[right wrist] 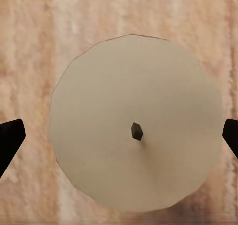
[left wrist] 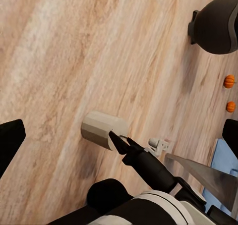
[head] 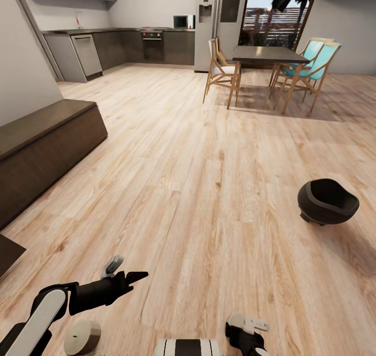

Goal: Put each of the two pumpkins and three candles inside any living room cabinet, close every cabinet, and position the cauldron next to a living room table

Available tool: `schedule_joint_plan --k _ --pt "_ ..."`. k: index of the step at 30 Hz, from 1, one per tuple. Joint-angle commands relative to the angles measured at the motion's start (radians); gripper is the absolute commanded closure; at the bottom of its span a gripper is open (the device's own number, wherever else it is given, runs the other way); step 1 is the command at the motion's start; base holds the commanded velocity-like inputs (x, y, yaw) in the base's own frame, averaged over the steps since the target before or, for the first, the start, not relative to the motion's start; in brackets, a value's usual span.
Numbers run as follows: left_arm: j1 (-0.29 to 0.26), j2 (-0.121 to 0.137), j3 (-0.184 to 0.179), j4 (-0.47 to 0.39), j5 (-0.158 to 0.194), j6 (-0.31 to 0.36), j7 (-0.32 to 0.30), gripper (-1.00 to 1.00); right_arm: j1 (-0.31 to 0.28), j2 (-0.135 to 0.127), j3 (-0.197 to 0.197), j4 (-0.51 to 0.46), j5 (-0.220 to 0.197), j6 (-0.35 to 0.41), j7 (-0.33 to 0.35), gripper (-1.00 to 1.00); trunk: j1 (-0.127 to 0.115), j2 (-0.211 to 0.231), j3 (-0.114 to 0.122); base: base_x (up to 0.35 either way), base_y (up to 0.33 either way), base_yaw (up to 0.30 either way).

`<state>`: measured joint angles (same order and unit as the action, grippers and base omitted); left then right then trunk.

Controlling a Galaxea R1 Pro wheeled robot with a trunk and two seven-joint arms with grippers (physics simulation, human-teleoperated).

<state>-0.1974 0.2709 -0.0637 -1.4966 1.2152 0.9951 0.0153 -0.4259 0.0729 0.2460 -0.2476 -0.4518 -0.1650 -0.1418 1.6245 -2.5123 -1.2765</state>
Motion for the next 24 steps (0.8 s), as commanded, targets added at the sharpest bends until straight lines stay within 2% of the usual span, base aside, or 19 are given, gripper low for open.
schedule_joint_plan --k 1,8,17,21,24 --pt "0.000 0.001 -0.001 0.000 0.003 0.002 0.000 -1.00 -0.001 0.000 0.009 0.000 -0.008 -0.004 -0.005 -1.00 0.000 -0.001 -0.005 0.000 0.000 0.000" --pt "0.001 0.002 0.000 -0.001 0.001 0.002 -0.039 -1.00 -0.001 0.000 0.009 0.001 -0.008 -0.004 -0.005 -1.00 0.001 -0.001 -0.009 0.000 0.000 0.000" --pt "0.001 0.002 0.001 -0.001 0.001 0.002 -0.044 -1.00 -0.001 -0.001 0.009 0.000 -0.008 -0.004 -0.005 -1.00 0.001 -0.001 -0.009 0.000 0.000 0.000" --pt "0.001 0.002 0.001 -0.001 0.001 0.002 -0.044 -1.00 -0.001 -0.001 0.009 0.000 -0.008 -0.004 -0.005 -1.00 0.002 -0.002 -0.024 0.000 0.000 0.000" --pt "0.001 0.002 0.001 -0.001 0.001 0.002 -0.044 -1.00 -0.001 0.000 0.009 0.001 -0.008 -0.004 -0.005 -1.00 0.002 -0.002 -0.024 0.000 0.000 0.000"
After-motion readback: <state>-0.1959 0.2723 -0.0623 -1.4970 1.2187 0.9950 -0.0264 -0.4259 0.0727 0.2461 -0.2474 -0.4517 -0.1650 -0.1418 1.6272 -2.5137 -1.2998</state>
